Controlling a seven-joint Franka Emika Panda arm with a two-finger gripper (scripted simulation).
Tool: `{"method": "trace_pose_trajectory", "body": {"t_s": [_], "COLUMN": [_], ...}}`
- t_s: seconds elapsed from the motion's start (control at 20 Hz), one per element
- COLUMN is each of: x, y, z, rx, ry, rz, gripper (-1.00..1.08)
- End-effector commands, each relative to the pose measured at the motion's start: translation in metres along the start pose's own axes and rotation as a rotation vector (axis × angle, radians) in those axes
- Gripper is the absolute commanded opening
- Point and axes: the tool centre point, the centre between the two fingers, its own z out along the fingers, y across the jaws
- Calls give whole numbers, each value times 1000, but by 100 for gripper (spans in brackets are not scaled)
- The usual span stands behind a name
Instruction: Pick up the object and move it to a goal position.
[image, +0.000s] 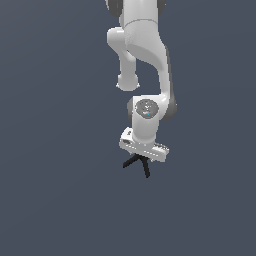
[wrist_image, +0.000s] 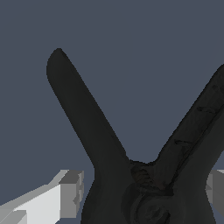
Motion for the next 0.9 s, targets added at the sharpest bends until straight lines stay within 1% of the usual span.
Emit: {"method": "trace_pose_trajectory", "body": {"t_s": [0.0, 0.2, 0.5, 0.85], "x": [14, 37, 72, 101], "y": [-5, -15, -31, -46], "z": [-21, -61, -136, -226], "rx": [23, 69, 153, 249], "ry": [28, 78, 167, 266], "rz": [-29, -88, -195, -315], "gripper": [-100, -100, -100, -100]}}
